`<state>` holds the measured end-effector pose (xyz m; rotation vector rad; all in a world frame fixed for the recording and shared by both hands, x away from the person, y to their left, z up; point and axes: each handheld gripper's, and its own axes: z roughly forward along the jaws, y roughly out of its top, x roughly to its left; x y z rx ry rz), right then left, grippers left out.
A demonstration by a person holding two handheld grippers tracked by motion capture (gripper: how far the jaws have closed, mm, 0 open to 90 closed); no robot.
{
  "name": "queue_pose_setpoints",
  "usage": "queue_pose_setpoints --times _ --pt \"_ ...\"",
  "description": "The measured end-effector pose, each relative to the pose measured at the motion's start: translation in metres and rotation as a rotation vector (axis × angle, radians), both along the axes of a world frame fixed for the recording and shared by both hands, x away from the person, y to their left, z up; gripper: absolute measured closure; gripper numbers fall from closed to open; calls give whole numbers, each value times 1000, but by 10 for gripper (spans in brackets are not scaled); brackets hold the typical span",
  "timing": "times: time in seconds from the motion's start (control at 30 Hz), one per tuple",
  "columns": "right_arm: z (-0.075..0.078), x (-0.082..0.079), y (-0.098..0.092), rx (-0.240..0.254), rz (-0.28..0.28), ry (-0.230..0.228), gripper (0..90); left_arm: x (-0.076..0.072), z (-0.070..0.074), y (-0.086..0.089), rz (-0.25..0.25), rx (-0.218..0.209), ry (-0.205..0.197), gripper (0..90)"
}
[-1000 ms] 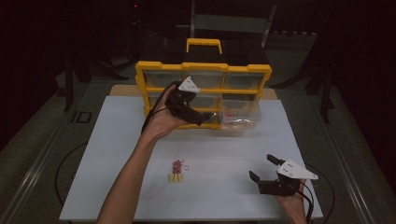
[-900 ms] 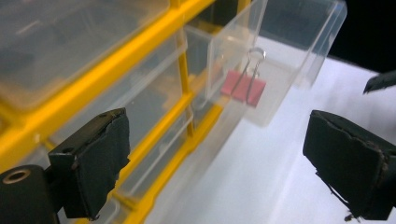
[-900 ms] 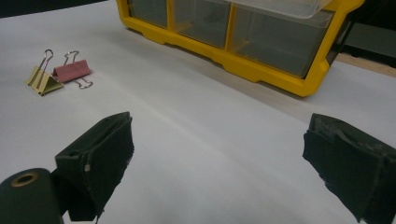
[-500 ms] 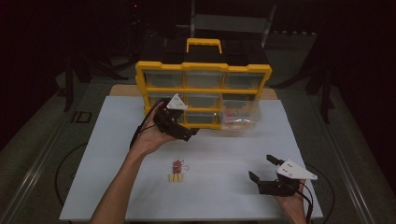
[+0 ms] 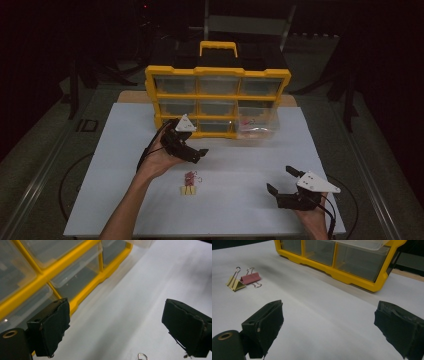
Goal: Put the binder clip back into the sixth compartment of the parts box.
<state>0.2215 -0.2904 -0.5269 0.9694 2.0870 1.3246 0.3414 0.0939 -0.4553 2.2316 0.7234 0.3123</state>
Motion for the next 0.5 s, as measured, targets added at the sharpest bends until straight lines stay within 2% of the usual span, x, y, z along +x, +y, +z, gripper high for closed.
queue_pose_setpoints --times 0.37,0.5 --pt "0 0 1 -1 1 1 79 -14 -27 -4 1 56 6 96" --pt "0 0 0 0 -1 1 79 -18 -36 -4 3 61 22 97"
